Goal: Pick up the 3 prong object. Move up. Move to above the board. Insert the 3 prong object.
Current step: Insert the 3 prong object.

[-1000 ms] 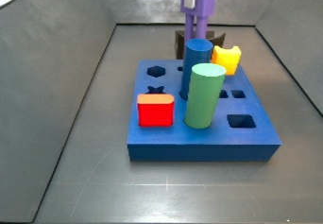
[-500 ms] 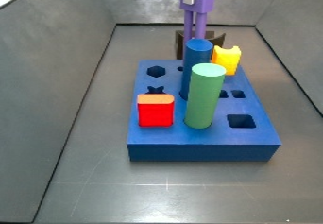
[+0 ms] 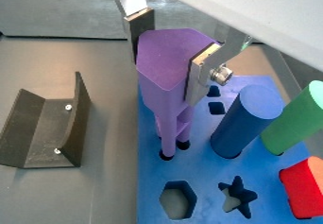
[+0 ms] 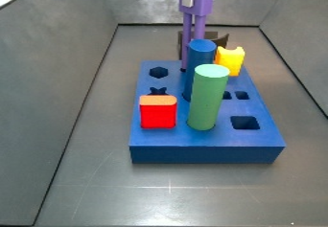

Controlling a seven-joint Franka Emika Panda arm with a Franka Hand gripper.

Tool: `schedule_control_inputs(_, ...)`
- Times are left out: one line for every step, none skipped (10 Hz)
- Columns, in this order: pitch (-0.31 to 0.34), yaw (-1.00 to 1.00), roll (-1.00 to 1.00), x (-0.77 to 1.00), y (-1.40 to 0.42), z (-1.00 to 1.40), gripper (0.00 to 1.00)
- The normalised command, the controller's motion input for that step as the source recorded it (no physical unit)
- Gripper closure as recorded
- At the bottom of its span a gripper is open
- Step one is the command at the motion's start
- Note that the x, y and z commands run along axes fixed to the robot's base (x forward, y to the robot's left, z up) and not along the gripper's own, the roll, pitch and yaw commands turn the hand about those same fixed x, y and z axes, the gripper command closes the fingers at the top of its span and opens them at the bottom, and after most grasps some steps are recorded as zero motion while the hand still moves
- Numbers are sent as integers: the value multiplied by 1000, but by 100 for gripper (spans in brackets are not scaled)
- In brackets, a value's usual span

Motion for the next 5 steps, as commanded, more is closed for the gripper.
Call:
schedule_control_inputs(-17, 0, 131, 0, -129, -400, 100)
schedule_control_inputs(0, 0, 80, 0, -131, -280, 100)
schedule_control_inputs(0, -51, 124, 0, -100, -397, 100)
schedule_control_inputs(0, -31, 234, 37, -71, -726, 100)
schedule_control_inputs(0, -51, 287, 103, -11, -786, 100)
